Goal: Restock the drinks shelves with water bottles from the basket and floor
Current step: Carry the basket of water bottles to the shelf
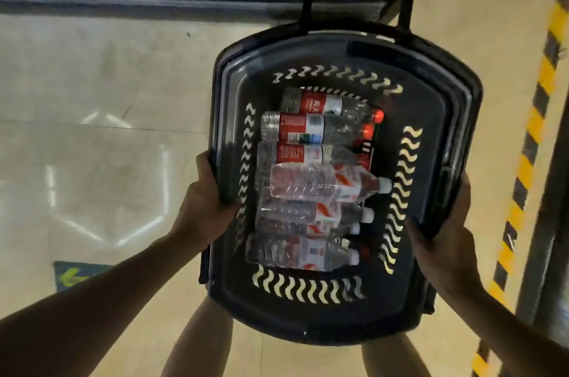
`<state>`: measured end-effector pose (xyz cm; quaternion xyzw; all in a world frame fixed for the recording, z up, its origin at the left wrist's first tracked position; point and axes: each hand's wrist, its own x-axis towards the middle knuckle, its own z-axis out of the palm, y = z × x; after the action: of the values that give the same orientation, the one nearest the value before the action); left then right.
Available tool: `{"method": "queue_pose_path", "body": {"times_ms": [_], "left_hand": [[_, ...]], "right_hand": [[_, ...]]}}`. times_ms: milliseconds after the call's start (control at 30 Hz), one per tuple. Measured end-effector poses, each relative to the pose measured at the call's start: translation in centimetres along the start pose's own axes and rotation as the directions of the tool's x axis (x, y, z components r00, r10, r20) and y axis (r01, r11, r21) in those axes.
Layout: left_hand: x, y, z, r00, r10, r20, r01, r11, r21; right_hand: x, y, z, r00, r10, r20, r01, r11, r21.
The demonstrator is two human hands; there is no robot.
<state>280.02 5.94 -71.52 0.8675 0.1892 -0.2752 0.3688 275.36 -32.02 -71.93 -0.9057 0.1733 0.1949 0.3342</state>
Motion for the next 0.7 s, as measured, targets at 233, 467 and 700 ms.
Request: {"method": "queue_pose_path", "body": {"times_ms": [233,467,700], "left_hand": [[4.0,1.5,-1.8,1.0,-0.011,0.02,0.01,0.999,0.047],[6.0,2.9,-2.3,0.999,-0.01,-0.042,0.011,0.999,0.032],[4.1,2.0,-1.2,0.999,-0.042,-0.008,0.042,0.999,0.016]], "right_hand": [[2.6,-1.3,0.2,1.0,0.004,-0.025,-0.004,1.0,0.026],[5.1,-2.0,-0.6,0.998,0.042,-0.038,-0.04,0.998,0.055],[4.3,-3.2,-1.5,0.995,0.102,-0.013,-0.102,0.995,0.007]]}}
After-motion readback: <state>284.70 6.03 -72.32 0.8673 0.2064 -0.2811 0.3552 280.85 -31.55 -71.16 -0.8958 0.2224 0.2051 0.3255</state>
